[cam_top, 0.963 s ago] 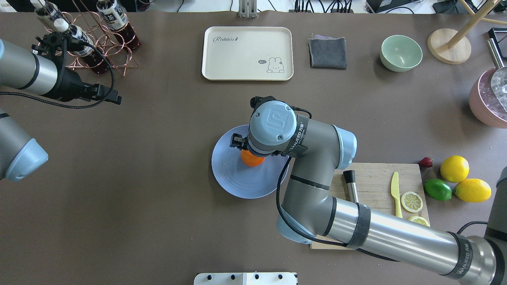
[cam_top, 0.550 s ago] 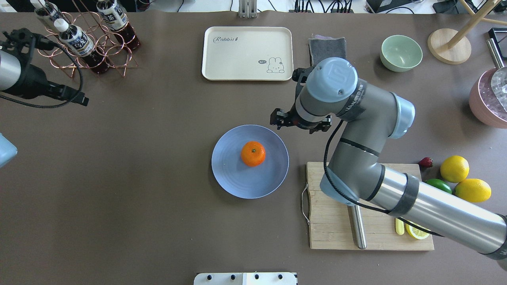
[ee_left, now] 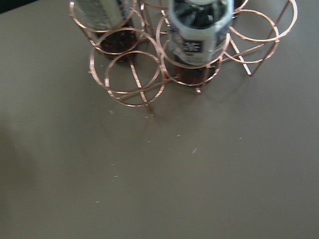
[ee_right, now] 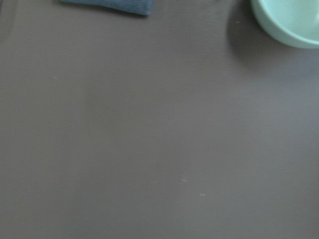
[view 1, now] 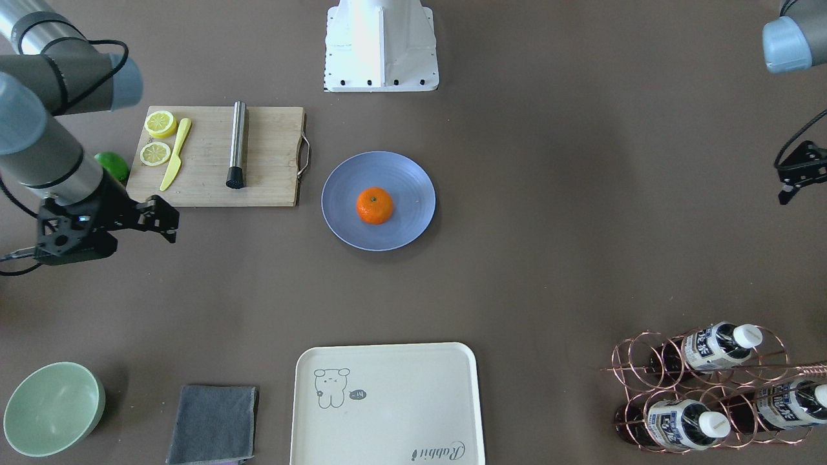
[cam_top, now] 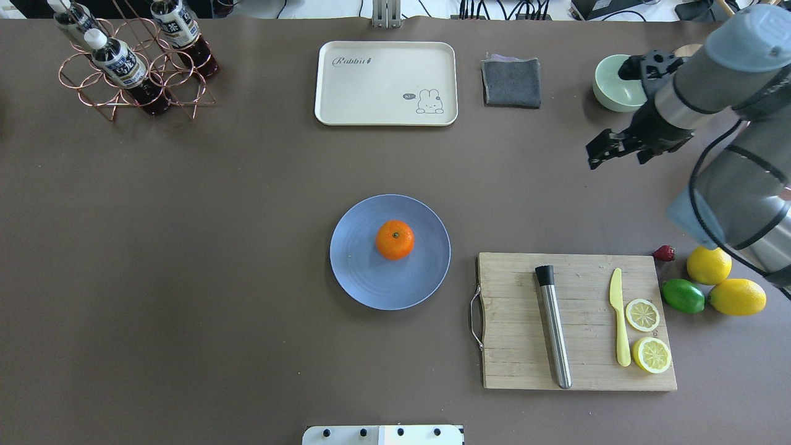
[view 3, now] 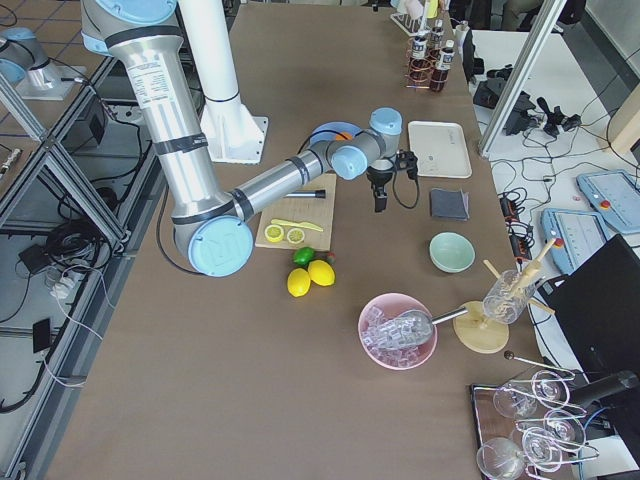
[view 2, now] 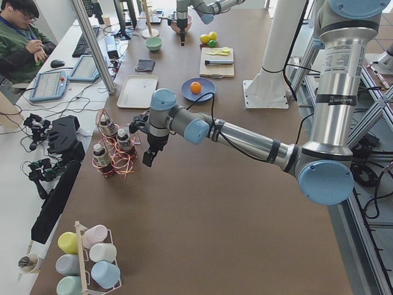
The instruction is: Pick orange to plate
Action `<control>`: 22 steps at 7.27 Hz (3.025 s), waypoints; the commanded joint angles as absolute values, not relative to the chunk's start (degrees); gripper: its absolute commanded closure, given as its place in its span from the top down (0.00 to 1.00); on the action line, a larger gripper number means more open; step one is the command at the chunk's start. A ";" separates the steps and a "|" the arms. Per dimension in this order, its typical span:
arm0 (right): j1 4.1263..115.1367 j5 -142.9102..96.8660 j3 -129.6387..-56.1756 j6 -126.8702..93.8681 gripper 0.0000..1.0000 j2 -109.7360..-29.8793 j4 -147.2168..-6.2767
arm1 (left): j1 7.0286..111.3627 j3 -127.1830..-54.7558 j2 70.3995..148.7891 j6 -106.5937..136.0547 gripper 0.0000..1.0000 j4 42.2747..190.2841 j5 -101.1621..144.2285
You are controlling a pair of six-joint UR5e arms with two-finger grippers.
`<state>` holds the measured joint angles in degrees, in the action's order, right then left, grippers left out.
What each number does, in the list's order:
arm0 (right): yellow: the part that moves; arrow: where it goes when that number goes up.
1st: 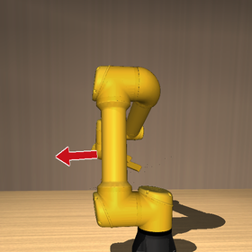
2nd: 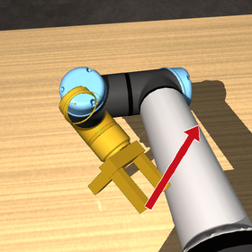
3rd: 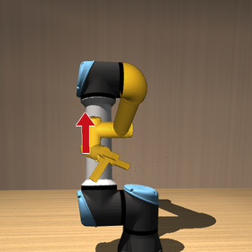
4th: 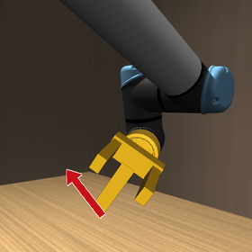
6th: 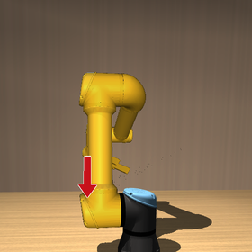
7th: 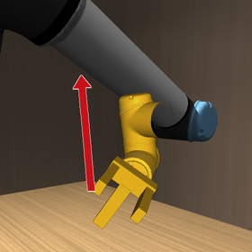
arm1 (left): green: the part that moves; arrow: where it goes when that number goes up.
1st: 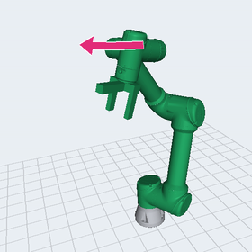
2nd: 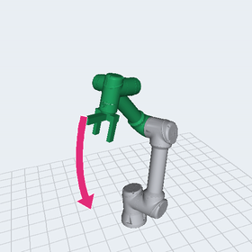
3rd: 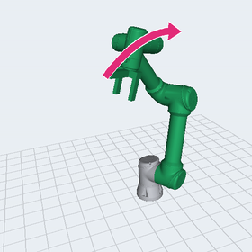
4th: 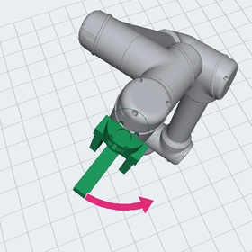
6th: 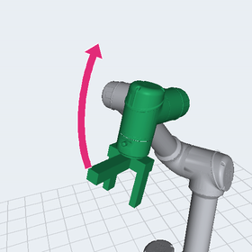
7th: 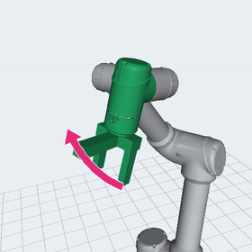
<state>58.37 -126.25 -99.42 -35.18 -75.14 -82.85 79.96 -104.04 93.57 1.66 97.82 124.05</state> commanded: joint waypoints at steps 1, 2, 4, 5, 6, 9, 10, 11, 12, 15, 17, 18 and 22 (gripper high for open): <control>72.09 -132.16 -98.36 -15.30 1.00 -84.51 -83.14 | 89.35 -102.58 92.90 -9.91 0.98 91.33 124.62; 78.42 -134.97 -96.44 -7.72 1.00 -87.60 -83.49 | 90.34 -100.92 92.73 -9.93 0.98 91.32 124.80; 88.20 -136.58 -92.66 -0.81 1.00 -92.70 -83.15 | 91.23 -98.89 90.35 -9.93 0.98 91.93 131.10; 91.55 -136.58 -90.72 1.73 1.00 -92.99 -83.41 | 91.58 -98.62 88.96 -9.93 0.98 92.19 131.65; 93.15 -136.58 -90.27 1.76 1.00 -92.81 -83.58 | 91.58 -98.44 88.42 -9.93 0.98 92.28 131.57; 94.57 -135.80 -96.21 1.58 1.00 -88.79 -94.60 | 91.58 -96.25 88.51 -9.93 0.98 93.77 131.57; 94.57 -134.66 -97.72 1.58 1.00 -88.25 -97.44 | 91.67 -96.07 88.42 -9.93 0.98 94.39 131.57; 94.31 -134.04 -97.65 1.32 1.00 -88.59 -97.47 | 91.67 -95.80 88.33 -10.02 0.98 94.83 131.57; 93.96 -133.60 -97.65 1.06 1.00 -88.85 -97.38 | 91.67 -95.97 88.42 -9.93 0.98 94.83 131.31; 93.60 -131.75 -97.38 1.14 1.00 -89.56 -97.21 | 91.67 -95.98 88.42 -9.67 0.98 94.83 131.22; 93.52 -131.84 -97.38 1.06 1.00 -89.65 -96.50 | 91.67 -95.80 88.42 -9.49 0.98 94.75 131.13; 93.17 -131.84 -97.38 0.97 1.00 -89.65 -96.50 | 91.67 -95.80 88.33 -9.49 0.98 94.75 131.13; 92.81 -131.92 -97.56 0.97 1.00 -89.47 -96.42 | 91.67 -95.01 88.50 -9.58 0.98 94.75 131.04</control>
